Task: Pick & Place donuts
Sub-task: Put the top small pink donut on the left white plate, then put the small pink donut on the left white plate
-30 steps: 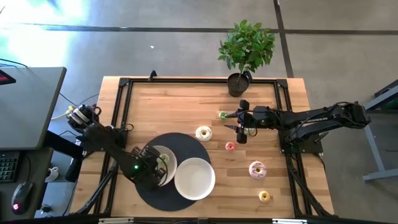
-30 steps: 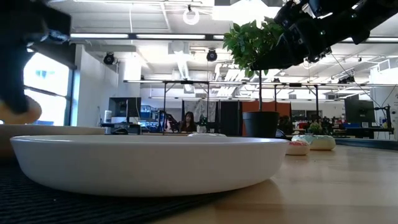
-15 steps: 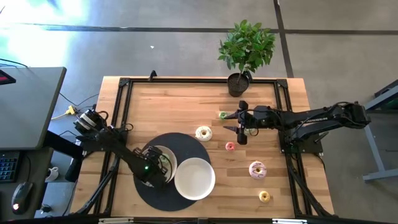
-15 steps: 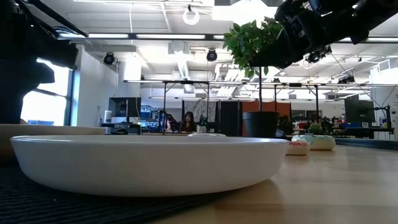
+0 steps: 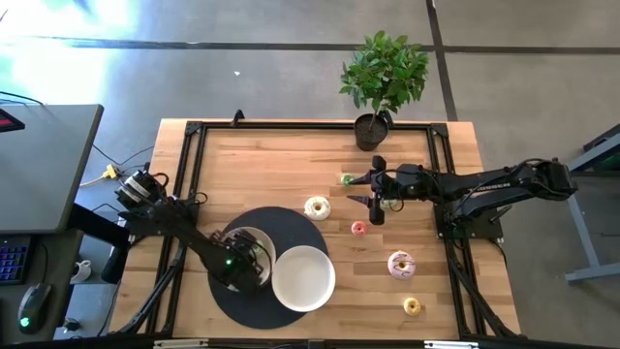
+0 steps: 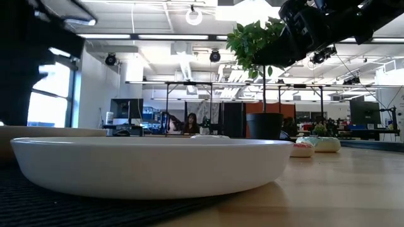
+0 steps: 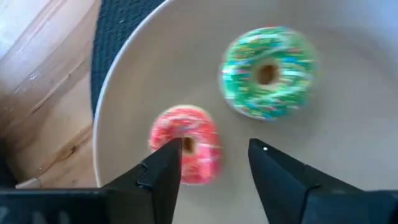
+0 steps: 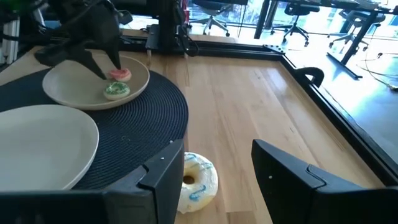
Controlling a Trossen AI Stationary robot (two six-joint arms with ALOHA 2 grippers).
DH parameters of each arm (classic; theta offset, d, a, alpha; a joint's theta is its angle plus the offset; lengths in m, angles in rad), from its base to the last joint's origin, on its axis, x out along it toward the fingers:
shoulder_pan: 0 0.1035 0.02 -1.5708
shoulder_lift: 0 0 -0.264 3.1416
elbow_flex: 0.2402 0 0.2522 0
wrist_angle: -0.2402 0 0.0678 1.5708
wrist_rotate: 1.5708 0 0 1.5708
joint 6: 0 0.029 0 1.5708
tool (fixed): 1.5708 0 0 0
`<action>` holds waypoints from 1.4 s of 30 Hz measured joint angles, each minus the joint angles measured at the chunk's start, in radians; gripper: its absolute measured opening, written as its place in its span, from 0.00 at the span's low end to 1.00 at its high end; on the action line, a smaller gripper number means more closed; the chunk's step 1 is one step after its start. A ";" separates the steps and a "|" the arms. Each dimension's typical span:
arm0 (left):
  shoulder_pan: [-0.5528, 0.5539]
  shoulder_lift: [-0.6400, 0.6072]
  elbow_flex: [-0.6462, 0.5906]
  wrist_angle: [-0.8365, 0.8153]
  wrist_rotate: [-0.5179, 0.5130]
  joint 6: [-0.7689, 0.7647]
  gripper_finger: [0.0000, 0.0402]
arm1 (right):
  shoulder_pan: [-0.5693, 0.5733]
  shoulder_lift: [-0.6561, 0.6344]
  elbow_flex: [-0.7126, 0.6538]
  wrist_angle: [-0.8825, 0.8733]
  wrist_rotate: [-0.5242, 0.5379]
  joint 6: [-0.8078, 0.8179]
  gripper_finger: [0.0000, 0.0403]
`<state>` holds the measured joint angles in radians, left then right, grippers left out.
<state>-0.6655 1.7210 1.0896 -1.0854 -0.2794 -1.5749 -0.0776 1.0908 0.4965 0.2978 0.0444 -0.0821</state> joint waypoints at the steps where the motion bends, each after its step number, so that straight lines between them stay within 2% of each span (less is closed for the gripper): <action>1: 0.000 0.000 0.020 -0.011 0.000 0.012 0.46 | 0.000 0.000 0.000 0.004 0.000 0.004 0.46; 5: 0.000 0.000 0.111 -0.086 -0.043 0.055 0.47 | 0.000 0.000 0.000 0.029 -0.011 0.031 0.46; 10: 0.000 -0.001 0.193 -0.126 -0.175 0.101 0.47 | 0.021 0.000 0.000 0.077 -0.137 0.074 0.46; 14: 0.000 -0.001 0.215 -0.054 -0.250 0.219 0.47 | 0.106 0.000 0.000 0.175 -0.158 0.051 0.45; 19: 0.022 -0.001 0.214 0.051 -0.323 0.347 0.47 | 0.268 0.003 0.000 0.254 -0.150 0.051 0.40; 23: 0.075 -0.001 0.214 0.064 -0.358 0.388 0.47 | 0.408 0.003 0.000 0.170 -0.022 0.104 0.35; 27: 0.142 -0.001 0.214 0.066 -0.350 0.506 0.47 | 0.528 0.004 0.000 -0.069 0.248 0.234 0.34; 30: 0.206 -0.001 0.214 0.093 -0.330 0.609 0.47 | 0.561 0.004 0.000 -0.273 0.445 0.337 0.34; 32: 0.255 -0.001 0.214 0.134 -0.324 0.666 0.47 | 0.555 0.004 0.000 -0.368 0.510 0.413 0.35; 34: 0.301 -0.001 0.214 0.175 -0.308 0.717 0.47 | 0.539 0.004 -0.002 -0.427 0.513 0.470 0.37; 36: 0.345 -0.001 0.214 0.210 -0.298 0.775 0.47 | 0.517 0.012 -0.015 -0.425 0.466 0.512 0.39; 39: 0.403 -0.001 0.214 0.238 -0.285 0.862 0.47 | 0.497 0.050 -0.050 -0.345 0.401 0.534 0.44; 42: 0.456 -0.001 0.214 0.253 -0.284 0.916 0.47 | 0.481 0.123 -0.075 -0.247 0.390 0.531 0.47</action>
<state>-0.2098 1.7197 1.3033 -0.8320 -0.5632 -0.6590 0.4034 1.2136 0.4214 0.0504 0.4343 0.4484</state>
